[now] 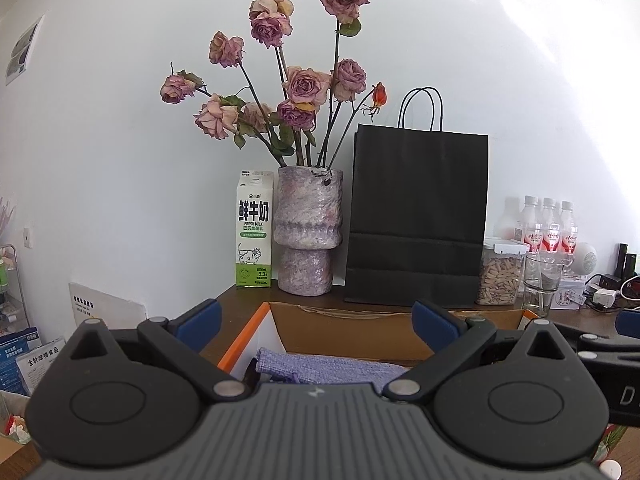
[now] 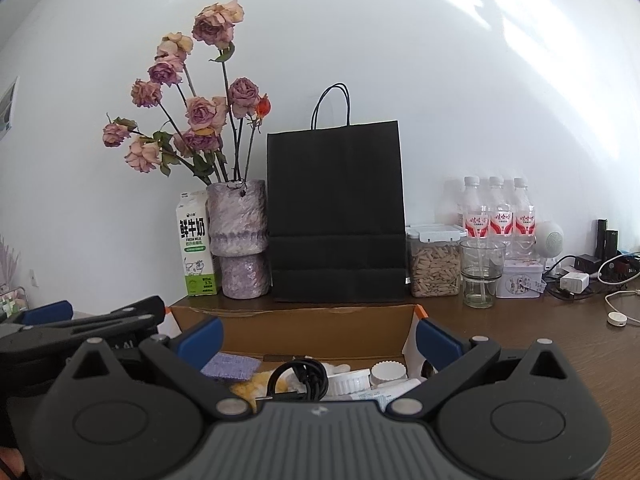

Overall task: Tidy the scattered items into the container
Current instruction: 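Withdraw both grippers from the box back toward the table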

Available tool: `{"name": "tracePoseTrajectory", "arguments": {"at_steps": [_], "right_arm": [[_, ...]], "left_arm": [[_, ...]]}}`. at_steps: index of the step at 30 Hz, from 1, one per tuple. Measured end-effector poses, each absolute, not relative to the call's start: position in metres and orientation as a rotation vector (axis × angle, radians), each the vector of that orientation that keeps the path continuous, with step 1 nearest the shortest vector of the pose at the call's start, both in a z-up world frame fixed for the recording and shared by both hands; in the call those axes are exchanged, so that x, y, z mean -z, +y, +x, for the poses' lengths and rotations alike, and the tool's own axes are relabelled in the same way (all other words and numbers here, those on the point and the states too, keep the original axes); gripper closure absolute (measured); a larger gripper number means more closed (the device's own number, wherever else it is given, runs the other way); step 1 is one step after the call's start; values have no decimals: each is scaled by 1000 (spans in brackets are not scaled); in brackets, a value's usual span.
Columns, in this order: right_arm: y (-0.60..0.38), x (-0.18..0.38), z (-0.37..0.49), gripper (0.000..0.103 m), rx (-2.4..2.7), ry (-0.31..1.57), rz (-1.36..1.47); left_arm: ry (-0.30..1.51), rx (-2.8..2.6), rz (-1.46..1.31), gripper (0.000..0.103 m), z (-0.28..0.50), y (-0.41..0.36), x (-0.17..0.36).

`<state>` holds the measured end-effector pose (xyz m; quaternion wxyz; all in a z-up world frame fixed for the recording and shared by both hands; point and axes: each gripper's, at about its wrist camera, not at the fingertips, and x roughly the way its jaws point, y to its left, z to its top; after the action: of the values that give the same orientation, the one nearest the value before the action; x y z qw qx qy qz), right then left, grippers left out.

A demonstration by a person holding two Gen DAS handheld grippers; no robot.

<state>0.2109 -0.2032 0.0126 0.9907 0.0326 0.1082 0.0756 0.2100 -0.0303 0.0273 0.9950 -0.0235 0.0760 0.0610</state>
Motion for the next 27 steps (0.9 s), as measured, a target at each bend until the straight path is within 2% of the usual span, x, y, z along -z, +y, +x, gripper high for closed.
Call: {"name": "tracePoseTrajectory", "arguments": {"at_steps": [27], "right_arm": [[-207,8,178,0,-159,211,-52]], "left_arm": [[122,-101,27,0,177,-30,-9]]}}
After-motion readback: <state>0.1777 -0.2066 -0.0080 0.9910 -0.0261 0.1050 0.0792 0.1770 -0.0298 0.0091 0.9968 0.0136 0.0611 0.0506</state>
